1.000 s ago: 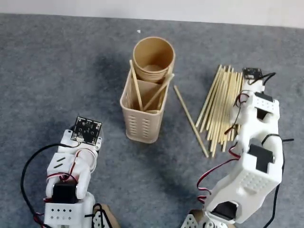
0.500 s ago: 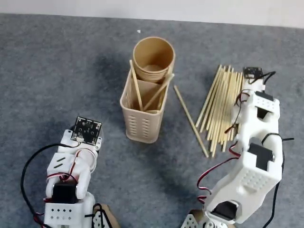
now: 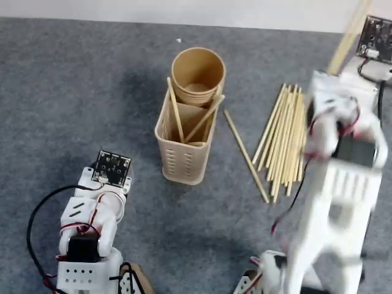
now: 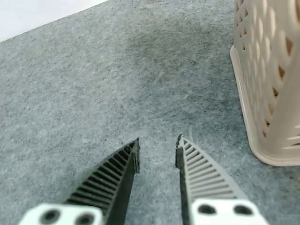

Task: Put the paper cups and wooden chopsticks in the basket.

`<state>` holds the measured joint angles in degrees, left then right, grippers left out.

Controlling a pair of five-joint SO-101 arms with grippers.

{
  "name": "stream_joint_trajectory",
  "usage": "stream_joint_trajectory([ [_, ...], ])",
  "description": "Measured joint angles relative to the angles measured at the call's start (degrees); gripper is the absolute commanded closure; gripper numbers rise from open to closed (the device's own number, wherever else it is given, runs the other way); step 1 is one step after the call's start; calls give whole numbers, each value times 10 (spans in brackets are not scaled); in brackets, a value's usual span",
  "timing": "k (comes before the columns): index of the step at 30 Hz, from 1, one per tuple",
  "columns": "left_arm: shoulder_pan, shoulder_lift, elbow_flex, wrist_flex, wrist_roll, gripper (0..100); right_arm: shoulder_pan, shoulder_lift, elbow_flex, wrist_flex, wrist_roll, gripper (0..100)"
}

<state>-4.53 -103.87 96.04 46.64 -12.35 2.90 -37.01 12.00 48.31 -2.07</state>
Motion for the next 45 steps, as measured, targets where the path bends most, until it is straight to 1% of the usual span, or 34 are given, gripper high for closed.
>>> stream_joint_trajectory([
  [2, 0, 0, 0, 0, 0, 841, -49, -69, 15, -17, -12, 992],
  [5, 0, 0, 0, 0, 0, 841, -126, -147, 49, -77, -11, 992],
  [9, 0, 0, 0, 0, 0, 841, -222, -209, 132, -180, 40, 991],
  [13, 0, 0, 0, 0, 0, 841, -302, -243, 248, -287, 56, 993],
  [17, 0, 0, 0, 0, 0, 842, -345, -252, 369, -435, 62, 993],
  [19, 0, 0, 0, 0, 0, 842, -363, -252, 425, -505, 83, 993],
  [21, 0, 0, 0, 0, 0, 842, -376, -252, 469, -558, 104, 993],
  [23, 0, 0, 0, 0, 0, 842, -383, -252, 506, -587, 113, 992],
  [25, 0, 0, 0, 0, 0, 842, -384, -252, 534, -598, 117, 980],
  [29, 0, 0, 0, 0, 0, 842, -384, -252, 553, -602, 117, 849],
  [30, 0, 0, 0, 0, 0, 842, -384, -252, 554, -602, 117, 834],
  [35, 0, 0, 0, 0, 0, 842, -384, -252, 553, -579, 120, 840],
  [40, 0, 0, 0, 0, 0, 842, -384, -252, 498, -511, 120, 840],
  [43, 0, 0, 0, 0, 0, 841, -349, -252, 425, -434, 120, 840],
  [45, 0, 0, 0, 0, 0, 841, -301, -252, 367, -368, 120, 840],
])
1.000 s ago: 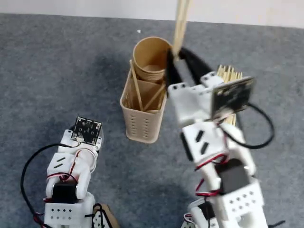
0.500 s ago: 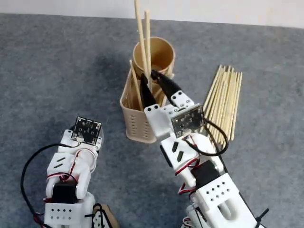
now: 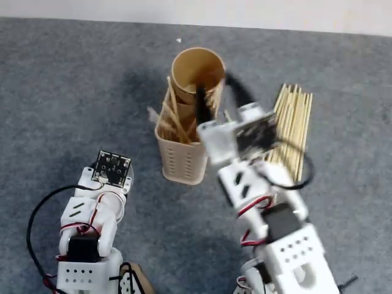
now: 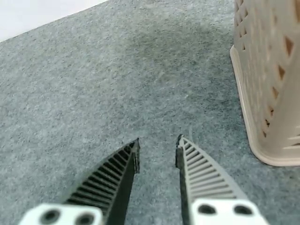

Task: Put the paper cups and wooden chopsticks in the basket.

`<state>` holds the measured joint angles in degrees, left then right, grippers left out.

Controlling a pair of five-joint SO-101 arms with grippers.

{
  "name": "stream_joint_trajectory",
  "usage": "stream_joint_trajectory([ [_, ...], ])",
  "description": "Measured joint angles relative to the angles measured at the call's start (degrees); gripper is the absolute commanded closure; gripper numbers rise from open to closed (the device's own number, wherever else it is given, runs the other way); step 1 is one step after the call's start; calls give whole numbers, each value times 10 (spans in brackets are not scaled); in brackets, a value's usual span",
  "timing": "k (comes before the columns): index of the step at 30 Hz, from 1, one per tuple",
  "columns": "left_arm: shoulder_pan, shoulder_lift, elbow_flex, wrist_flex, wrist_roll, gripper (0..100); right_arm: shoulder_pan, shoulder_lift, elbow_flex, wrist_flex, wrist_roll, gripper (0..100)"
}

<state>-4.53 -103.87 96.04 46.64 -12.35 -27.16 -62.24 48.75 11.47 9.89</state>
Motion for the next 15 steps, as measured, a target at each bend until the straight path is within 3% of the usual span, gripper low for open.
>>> stream_joint_trajectory([
  [8, 0, 0, 0, 0, 0, 841, 255, 32, -123, 218, 0, 840],
  [15, 0, 0, 0, 0, 0, 841, 319, 243, -112, 268, 22, 840],
])
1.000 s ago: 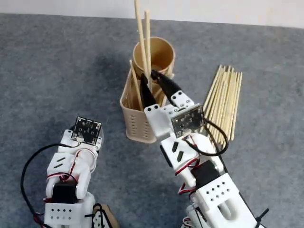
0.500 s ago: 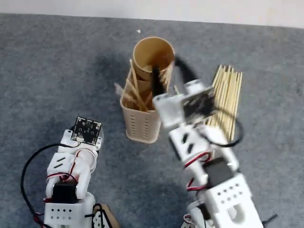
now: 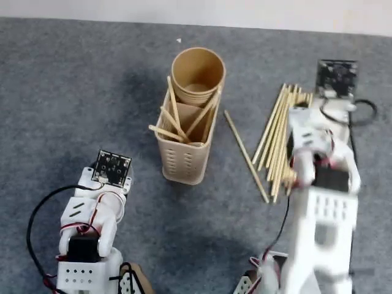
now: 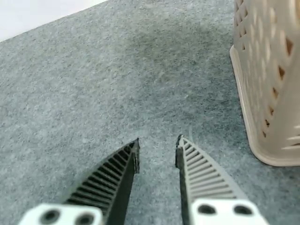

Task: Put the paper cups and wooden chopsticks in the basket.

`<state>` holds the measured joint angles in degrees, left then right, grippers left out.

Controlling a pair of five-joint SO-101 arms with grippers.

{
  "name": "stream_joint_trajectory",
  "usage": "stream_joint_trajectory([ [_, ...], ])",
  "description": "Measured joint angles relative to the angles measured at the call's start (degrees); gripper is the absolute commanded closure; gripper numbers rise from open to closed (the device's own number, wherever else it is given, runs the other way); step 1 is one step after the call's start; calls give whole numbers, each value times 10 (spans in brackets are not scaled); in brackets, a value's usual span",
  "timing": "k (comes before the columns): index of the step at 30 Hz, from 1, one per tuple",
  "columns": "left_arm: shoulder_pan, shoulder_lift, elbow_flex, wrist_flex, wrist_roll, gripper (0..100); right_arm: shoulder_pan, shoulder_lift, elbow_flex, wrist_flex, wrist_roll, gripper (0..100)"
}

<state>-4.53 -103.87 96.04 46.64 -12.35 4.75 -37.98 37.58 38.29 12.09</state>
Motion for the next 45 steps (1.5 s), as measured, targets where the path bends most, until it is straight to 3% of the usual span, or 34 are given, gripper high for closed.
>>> stream_joint_trajectory([
  [7, 0, 0, 0, 0, 0, 840, 40, 261, -17, -1, 49, 840],
  [16, 0, 0, 0, 0, 0, 840, 69, 404, -70, -3, 53, 840],
  [29, 0, 0, 0, 0, 0, 840, 72, 478, -83, -55, 55, 848],
  [33, 0, 0, 0, 0, 0, 840, 84, 487, -87, -55, 55, 993],
  [43, 0, 0, 0, 0, 0, 841, 93, 481, -113, -54, 55, 994],
  [45, 0, 0, 0, 0, 0, 841, 94, 451, -114, -46, 25, 994],
])
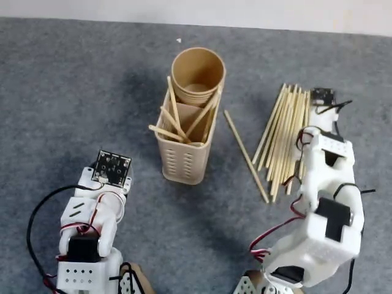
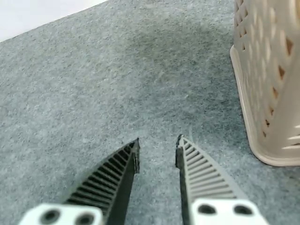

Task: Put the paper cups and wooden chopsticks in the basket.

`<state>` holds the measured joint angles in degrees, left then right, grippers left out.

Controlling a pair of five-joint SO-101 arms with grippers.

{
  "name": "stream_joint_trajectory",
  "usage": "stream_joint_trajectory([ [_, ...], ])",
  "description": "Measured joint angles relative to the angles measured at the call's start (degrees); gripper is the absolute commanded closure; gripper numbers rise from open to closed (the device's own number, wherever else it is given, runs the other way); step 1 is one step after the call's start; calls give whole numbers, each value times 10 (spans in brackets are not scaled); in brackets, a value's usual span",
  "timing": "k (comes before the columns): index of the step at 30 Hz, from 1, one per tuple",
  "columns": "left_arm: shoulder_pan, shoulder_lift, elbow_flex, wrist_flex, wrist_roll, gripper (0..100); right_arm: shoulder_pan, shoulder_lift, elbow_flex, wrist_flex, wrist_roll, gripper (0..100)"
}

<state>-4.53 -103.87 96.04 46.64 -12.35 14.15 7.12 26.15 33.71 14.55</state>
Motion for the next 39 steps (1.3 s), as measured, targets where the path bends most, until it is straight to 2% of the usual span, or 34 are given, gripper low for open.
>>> stream_joint_trajectory([
  [4, 0, 0, 0, 0, 0, 841, 2, -134, 0, 13, -90, 994],
  [8, 0, 0, 0, 0, 0, 841, -12, -323, 0, 15, -128, 994],
  [13, 0, 0, 0, 0, 0, 841, -111, -549, 40, 15, -134, 994],
  [17, 0, 0, 0, 0, 0, 842, -208, -654, 55, 11, -134, 988],
  [24, 0, 0, 0, 0, 0, 842, -369, -687, 111, -124, -134, 992],
  [27, 0, 0, 0, 0, 0, 842, -405, -687, 184, -215, -114, 992],
  [32, 0, 0, 0, 0, 0, 842, -470, -687, 344, -426, -59, 993],
  [35, 0, 0, 0, 0, 0, 842, -502, -686, 416, -479, -27, 993],
  [39, 0, 0, 0, 0, 0, 842, -505, -687, 441, -517, -18, 988],
])
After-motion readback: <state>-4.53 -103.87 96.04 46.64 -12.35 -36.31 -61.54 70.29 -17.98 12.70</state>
